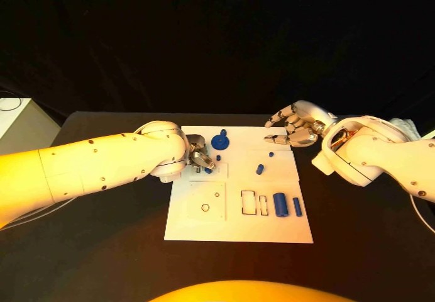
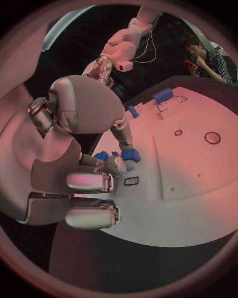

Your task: Assemble the parts on the task board

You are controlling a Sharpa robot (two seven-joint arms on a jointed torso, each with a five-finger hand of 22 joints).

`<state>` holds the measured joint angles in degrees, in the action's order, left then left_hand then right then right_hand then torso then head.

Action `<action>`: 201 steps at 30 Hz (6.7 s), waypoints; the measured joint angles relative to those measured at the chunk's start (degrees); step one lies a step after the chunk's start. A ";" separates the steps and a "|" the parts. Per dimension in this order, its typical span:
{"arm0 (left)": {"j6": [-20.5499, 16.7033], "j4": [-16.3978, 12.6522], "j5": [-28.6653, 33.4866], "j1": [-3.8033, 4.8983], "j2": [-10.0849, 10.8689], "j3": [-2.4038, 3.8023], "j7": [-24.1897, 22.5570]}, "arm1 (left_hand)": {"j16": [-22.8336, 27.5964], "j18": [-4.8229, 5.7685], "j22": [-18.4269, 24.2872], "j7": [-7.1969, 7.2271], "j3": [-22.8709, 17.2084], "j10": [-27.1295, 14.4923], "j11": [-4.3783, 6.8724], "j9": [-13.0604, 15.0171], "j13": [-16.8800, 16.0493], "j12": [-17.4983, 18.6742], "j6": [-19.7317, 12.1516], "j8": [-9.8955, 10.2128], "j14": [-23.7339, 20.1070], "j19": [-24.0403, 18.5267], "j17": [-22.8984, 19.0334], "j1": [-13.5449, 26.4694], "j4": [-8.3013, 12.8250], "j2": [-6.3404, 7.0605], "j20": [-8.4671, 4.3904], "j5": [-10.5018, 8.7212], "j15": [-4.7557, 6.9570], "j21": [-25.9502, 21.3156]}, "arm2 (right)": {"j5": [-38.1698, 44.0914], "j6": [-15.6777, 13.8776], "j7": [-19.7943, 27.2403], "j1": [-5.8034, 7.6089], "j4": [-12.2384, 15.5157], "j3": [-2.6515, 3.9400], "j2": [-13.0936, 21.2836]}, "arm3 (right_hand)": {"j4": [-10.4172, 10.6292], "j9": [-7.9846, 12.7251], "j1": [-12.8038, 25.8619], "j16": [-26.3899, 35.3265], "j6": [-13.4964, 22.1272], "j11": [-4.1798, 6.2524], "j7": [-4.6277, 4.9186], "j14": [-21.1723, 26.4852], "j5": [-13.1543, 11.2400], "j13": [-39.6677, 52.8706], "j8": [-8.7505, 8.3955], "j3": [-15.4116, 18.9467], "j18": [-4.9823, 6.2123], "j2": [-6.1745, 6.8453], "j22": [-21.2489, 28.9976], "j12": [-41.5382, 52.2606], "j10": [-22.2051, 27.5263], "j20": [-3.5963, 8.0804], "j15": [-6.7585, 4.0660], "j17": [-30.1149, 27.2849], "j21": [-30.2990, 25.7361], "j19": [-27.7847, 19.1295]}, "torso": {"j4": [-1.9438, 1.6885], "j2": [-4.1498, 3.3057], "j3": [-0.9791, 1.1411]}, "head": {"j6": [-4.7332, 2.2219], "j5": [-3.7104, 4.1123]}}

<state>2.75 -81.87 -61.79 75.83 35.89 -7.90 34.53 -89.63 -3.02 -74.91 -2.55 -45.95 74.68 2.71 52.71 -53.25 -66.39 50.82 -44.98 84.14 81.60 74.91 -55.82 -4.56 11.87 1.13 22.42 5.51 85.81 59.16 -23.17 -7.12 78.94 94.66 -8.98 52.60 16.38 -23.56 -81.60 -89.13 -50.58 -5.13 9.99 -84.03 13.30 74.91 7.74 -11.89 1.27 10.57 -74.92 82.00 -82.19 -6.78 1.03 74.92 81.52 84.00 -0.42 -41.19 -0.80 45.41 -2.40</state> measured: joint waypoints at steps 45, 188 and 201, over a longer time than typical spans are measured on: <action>-4.44 -1.35 -3.06 -0.80 0.34 -0.05 -0.15 | 0.00 -0.01 0.01 0.00 0.00 0.07 -0.09 0.00 -0.06 0.03 0.00 -0.01 0.00 0.21 -0.01 0.00 0.00 0.00 -0.21 -0.13 -0.01 0.22 | 0.01 0.01 0.03 -0.05 -0.29 0.00 0.01 | -0.16 -0.01 0.25 0.00 0.00 0.00 0.00 0.00 0.00 0.03 0.00 -0.16 0.00 -0.25 -0.03 0.00 0.00 0.00 0.00 -0.01 0.00 0.00 | 0.03 -0.02 0.03 | 0.68 -0.16; 2.57 2.20 -2.58 -0.48 -1.51 0.63 -0.30 | 0.00 -0.01 0.00 0.18 0.71 1.41 0.26 1.40 -0.91 -0.51 1.47 -0.41 -0.21 1.61 -0.01 0.62 0.71 -0.63 -0.18 -0.78 0.20 0.85 | 0.02 0.11 0.07 -0.15 -0.15 0.00 0.29 | -0.01 0.09 0.54 0.23 0.00 0.00 0.00 0.00 0.22 0.01 0.23 -0.64 0.00 0.06 0.01 0.00 0.00 0.00 0.00 0.03 -0.48 0.00 | 0.05 0.05 0.07 | 2.36 0.22; 2.55 2.65 -2.42 -0.49 -1.81 0.60 -0.11 | 0.00 -0.01 0.01 0.97 4.80 1.42 0.26 2.07 -0.91 -0.51 2.44 0.03 -0.22 1.74 -0.01 0.43 -1.14 -1.37 -0.31 -1.00 0.21 0.84 | -0.04 0.18 0.35 -0.15 -0.15 0.00 0.32 | 0.27 0.21 3.66 0.23 0.40 0.20 -0.01 0.00 0.22 0.00 0.71 -0.34 0.00 0.42 -0.03 -0.22 0.20 0.00 0.00 0.02 -0.70 0.00 | 0.07 0.09 0.07 | 2.16 0.32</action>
<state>5.30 -79.23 -64.22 75.34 34.08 -7.30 34.42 -89.63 -3.03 -74.91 -1.58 -41.15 76.10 2.97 54.77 -54.16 -66.90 53.26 -44.95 83.92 83.35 74.90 -55.40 -5.69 10.50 0.83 21.42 5.72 86.65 59.12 -22.99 -6.77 78.79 94.50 -8.98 52.92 16.65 -23.35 -77.94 -88.89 -50.18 -4.92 9.99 -84.03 13.53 74.91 8.45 -12.23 1.27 11.00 -74.95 81.78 -81.99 -6.78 1.03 74.94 80.83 84.00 -0.35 -41.10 -0.73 47.57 -2.08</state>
